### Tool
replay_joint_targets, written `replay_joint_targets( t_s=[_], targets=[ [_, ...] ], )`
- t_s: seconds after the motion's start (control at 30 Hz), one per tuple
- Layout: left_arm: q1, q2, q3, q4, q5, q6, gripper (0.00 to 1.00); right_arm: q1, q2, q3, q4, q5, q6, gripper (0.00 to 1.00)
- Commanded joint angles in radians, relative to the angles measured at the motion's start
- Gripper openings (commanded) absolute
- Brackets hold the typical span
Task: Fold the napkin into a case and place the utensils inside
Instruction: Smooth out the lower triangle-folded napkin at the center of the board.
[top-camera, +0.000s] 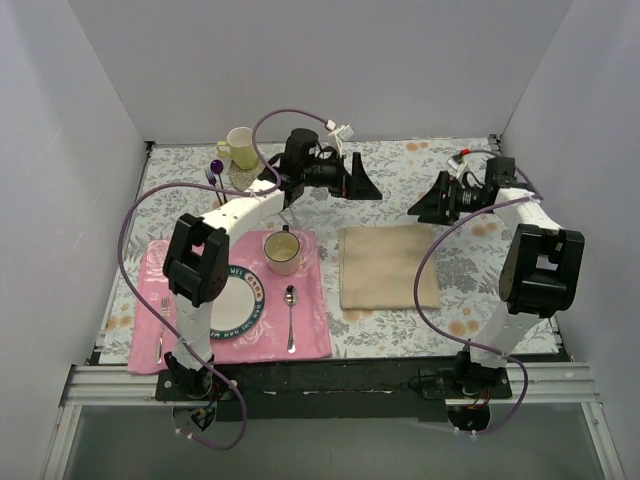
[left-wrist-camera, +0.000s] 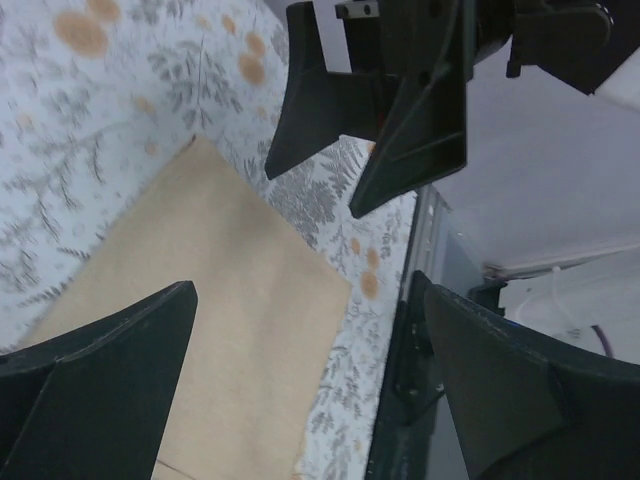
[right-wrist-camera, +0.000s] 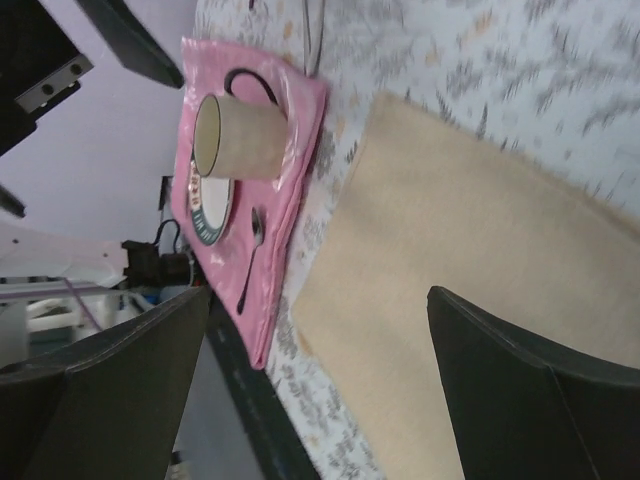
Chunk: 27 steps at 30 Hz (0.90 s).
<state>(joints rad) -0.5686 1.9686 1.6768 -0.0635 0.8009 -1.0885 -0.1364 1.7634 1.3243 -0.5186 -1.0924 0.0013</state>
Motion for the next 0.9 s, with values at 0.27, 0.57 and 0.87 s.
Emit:
replay_joint_targets(
  t_s=[0.27, 0.57, 0.87],
  targets=[
    [0.006, 0.271, -0.072, 0.278, 0.210, -0.557, 0.98, 0.052, 0.034, -0.264, 0.216, 0.003, 0.217, 0.99],
    [0.033, 0.392, -0.035, 0.128, 0.138, -0.452, 0.98, 0.038, 0.212, -0.269, 0.148, 0.043, 0.048, 0.99],
    [0.072, 0.418, -0.049, 0.042, 0.129, -0.384, 0.98, 0.029, 0.133, -0.120, -0.305, -0.150, -0.190, 0.99]
  ],
)
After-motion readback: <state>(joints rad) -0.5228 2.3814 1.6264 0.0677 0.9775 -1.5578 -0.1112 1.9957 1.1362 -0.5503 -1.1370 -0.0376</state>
